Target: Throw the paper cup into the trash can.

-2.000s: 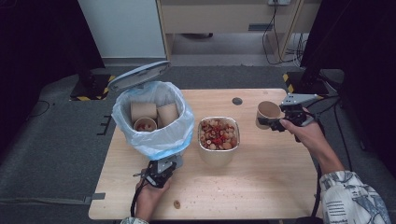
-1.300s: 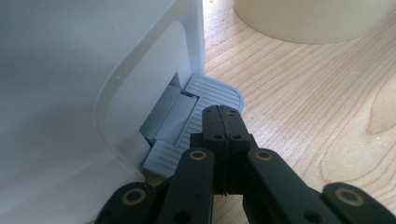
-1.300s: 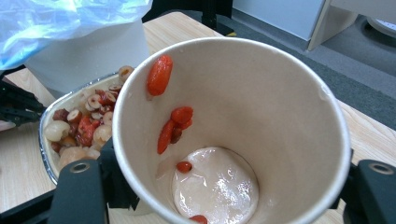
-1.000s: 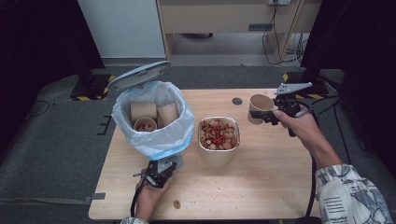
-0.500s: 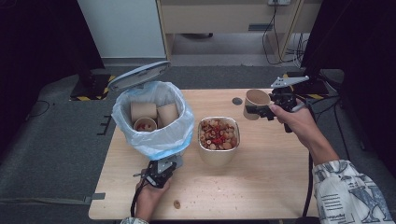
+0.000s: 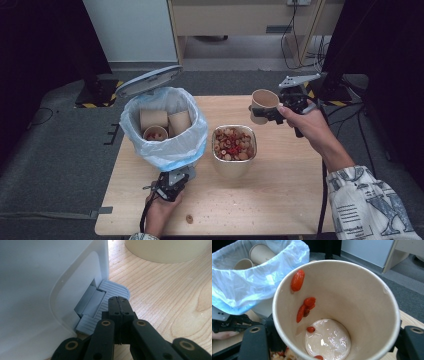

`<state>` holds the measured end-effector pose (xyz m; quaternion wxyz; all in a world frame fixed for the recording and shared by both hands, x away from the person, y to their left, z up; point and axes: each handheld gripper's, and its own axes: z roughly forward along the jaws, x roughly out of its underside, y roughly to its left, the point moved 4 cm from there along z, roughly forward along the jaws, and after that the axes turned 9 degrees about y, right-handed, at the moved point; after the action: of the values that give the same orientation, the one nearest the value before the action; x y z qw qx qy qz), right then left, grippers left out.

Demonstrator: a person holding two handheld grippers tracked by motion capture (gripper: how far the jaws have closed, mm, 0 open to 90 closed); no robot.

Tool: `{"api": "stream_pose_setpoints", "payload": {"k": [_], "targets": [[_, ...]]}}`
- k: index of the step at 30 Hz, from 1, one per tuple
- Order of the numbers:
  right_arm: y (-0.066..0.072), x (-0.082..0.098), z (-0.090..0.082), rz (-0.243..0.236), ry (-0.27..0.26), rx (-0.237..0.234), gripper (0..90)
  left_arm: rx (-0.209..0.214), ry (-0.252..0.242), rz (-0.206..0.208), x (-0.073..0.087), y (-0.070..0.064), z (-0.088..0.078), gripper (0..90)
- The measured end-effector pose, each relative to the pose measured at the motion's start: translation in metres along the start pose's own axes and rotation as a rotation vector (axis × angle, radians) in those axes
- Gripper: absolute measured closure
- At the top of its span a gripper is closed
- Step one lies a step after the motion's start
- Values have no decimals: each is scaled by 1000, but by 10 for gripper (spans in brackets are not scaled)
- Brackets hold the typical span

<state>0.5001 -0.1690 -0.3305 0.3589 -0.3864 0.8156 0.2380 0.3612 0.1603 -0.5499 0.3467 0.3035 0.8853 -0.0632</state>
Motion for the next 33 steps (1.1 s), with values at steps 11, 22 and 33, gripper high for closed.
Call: {"api": "stream_pose_setpoints", "payload": {"k": [11,22,33], "targets": [[13,-20,7,-1,1,-13,288,2,1,12,0,1,0,899],[25,-34,12,-16,-3,-33,287,0,1,10,0,0,0,899],[41,-54,19,-29,-14,-61,286,-1,2,12,0,0,0,899]]}}
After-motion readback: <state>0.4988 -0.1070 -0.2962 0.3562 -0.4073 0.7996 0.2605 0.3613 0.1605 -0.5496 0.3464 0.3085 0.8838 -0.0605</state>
